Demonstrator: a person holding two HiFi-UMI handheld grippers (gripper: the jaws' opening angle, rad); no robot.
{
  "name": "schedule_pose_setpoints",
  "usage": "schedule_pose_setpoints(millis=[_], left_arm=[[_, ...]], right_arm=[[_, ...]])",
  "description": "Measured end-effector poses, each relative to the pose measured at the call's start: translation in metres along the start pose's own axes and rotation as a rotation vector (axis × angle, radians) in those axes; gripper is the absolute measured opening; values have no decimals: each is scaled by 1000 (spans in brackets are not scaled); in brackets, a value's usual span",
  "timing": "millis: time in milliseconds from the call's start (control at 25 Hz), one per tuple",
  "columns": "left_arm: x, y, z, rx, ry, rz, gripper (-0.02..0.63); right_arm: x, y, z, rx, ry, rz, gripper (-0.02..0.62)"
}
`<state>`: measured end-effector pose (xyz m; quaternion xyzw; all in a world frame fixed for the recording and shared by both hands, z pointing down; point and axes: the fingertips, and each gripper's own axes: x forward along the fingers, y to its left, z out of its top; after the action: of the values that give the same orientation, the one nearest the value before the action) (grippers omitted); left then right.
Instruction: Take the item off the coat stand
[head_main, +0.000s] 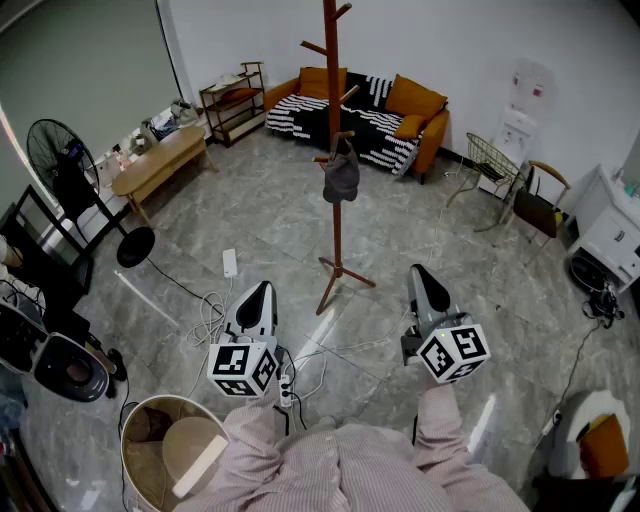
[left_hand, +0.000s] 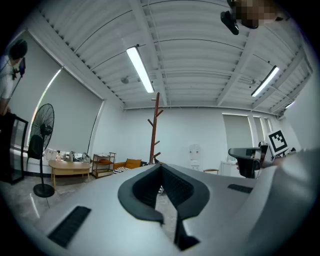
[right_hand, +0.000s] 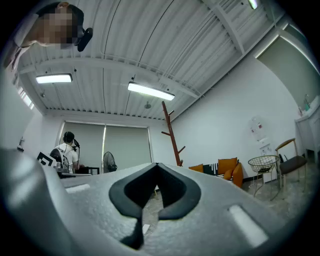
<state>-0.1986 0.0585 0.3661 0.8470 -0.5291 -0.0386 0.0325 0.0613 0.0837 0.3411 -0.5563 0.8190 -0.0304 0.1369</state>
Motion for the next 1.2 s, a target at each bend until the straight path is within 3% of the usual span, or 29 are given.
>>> schedule_pose_setpoints(millis=[360,720,1200], left_arm=[[5,6,-7,-11,-3,-28,2],[18,-1,-25,-32,43,-59,2],[104,13,-39,-56,56,3,2]], right_arm=[[4,5,-4,7,-57,11,5],[22,-10,-20,71,-13,-25,5],[111,-69,-47,107,50,45,43]])
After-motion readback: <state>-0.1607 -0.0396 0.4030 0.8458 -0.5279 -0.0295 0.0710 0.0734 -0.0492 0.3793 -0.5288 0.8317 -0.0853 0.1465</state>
